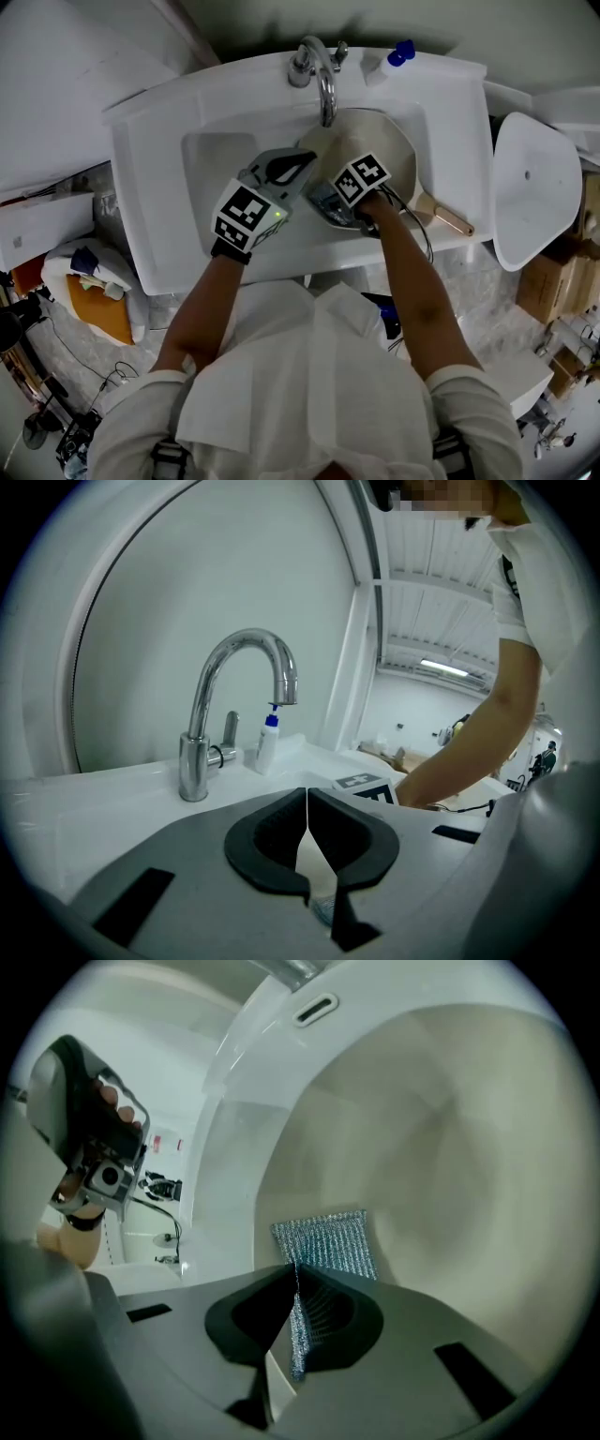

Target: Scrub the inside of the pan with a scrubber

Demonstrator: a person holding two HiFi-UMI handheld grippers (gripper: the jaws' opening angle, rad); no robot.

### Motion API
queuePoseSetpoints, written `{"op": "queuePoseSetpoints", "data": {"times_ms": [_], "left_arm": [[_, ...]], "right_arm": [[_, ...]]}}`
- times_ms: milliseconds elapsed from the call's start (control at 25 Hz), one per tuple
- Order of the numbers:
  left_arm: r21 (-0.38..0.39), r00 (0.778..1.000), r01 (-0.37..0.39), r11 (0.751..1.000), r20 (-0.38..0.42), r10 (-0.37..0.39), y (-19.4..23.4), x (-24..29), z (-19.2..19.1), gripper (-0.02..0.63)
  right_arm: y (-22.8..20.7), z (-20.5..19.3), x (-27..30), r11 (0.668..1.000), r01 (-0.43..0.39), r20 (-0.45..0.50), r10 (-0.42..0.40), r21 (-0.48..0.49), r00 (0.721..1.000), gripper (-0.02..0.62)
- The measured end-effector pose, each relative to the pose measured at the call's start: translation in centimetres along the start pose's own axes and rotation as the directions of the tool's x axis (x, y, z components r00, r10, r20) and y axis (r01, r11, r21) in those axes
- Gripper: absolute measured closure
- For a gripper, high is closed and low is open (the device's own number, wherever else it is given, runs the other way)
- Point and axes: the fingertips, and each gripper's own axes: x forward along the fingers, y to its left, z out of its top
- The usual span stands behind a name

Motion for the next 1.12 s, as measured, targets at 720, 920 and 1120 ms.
{"op": "queuePoseSetpoints", "data": {"times_ms": [720,920,1120], "left_arm": [[0.013,1.0,0.015,1.0,-0.01,-0.015,-1.4,0.9,0.5,0.586],[0.009,1.0,0.005,1.0,-0.011,-0.005,-1.1,0.7,0.3,0.586],[0.002,1.0,-0.005,1.0,-0.013,0.005,-0.8,0.3,0.1,0.586]], "right_arm": [[-9.4,-7.6,-7.5,0.842,0.338,-0.489,-0.525,-0.422,0.697,0.574],[-11.3,-7.5,-8.8,0.769,0.394,-0.498,-0.631,-0.504,0.594,0.575],[-8.5,-8.3,-6.8,0.85,0.273,-0.567,-0.509,-0.45,0.648,0.575]]}}
